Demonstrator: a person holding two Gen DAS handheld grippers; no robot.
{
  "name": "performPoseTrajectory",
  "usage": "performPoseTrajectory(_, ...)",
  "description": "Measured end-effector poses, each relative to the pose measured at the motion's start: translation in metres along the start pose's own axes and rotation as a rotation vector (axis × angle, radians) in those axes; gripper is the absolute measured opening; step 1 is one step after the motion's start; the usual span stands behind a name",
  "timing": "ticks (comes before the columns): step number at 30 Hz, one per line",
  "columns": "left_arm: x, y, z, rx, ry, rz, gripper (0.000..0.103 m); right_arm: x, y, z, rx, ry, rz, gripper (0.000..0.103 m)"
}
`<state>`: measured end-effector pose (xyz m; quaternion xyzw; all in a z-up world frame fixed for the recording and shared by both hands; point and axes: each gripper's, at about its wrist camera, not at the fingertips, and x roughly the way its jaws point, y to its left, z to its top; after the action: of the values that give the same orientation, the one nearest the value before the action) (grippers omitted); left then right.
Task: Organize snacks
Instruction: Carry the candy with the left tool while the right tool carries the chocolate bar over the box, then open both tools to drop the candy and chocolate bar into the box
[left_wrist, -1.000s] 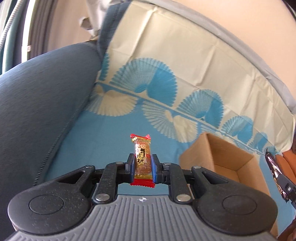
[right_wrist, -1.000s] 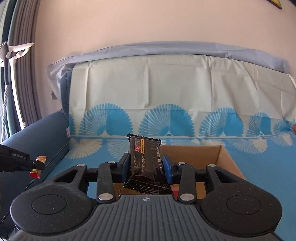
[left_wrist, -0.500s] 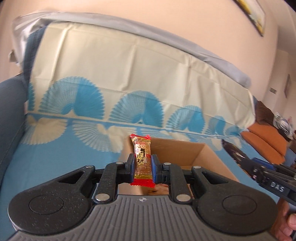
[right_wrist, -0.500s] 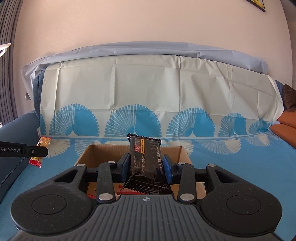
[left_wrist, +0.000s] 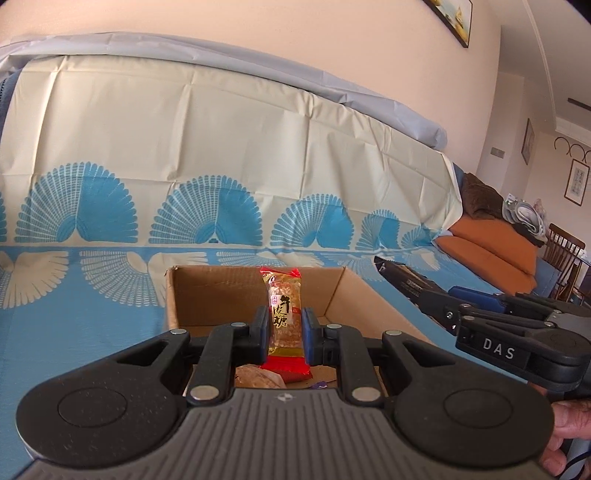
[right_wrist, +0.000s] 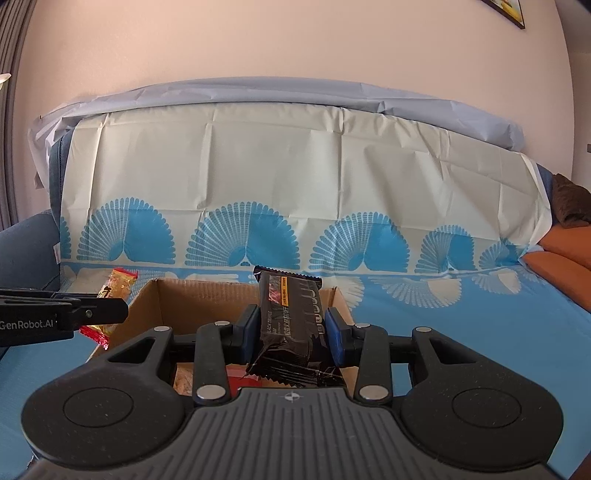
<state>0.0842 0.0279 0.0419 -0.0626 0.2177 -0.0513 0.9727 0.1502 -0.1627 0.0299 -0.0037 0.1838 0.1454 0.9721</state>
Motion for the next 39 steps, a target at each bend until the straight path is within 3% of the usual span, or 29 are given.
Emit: performPoseTrajectory(39,-0.0009,-0.0039,-0.0001,0.002,-0.014,-0.058,0.020,-0.0014,0.0057,-0.0024,-0.034,0.004,-0.020,0.040)
